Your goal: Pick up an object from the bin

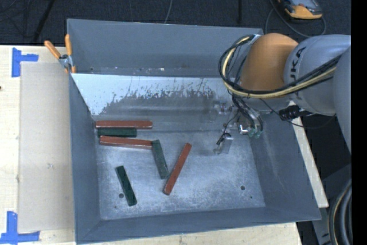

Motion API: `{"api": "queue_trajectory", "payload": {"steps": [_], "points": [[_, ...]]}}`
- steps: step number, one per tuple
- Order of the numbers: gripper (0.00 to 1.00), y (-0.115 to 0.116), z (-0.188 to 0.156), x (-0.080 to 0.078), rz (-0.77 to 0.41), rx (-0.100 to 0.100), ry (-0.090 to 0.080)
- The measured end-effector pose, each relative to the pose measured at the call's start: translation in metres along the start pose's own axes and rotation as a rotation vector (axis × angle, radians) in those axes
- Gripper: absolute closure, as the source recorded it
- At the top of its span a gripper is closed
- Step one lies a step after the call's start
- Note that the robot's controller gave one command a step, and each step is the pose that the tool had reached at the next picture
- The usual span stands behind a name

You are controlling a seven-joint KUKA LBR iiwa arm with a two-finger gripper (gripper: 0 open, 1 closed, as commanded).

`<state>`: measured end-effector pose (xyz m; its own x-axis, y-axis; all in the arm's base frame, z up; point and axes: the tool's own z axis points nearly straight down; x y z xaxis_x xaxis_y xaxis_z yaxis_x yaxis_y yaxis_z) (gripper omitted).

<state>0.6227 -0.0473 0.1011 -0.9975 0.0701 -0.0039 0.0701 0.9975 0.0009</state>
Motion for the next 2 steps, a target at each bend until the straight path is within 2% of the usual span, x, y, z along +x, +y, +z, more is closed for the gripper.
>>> {"api": "queue_trajectory", "payload": {"steps": [1, 2], "points": [[0.0, 0.08, -0.012, 0.065, -0.254, -0.002, 0.004], [0.0, 0.13, 0.033, 0.081, -0.45, -0.002, 0.009]]}}
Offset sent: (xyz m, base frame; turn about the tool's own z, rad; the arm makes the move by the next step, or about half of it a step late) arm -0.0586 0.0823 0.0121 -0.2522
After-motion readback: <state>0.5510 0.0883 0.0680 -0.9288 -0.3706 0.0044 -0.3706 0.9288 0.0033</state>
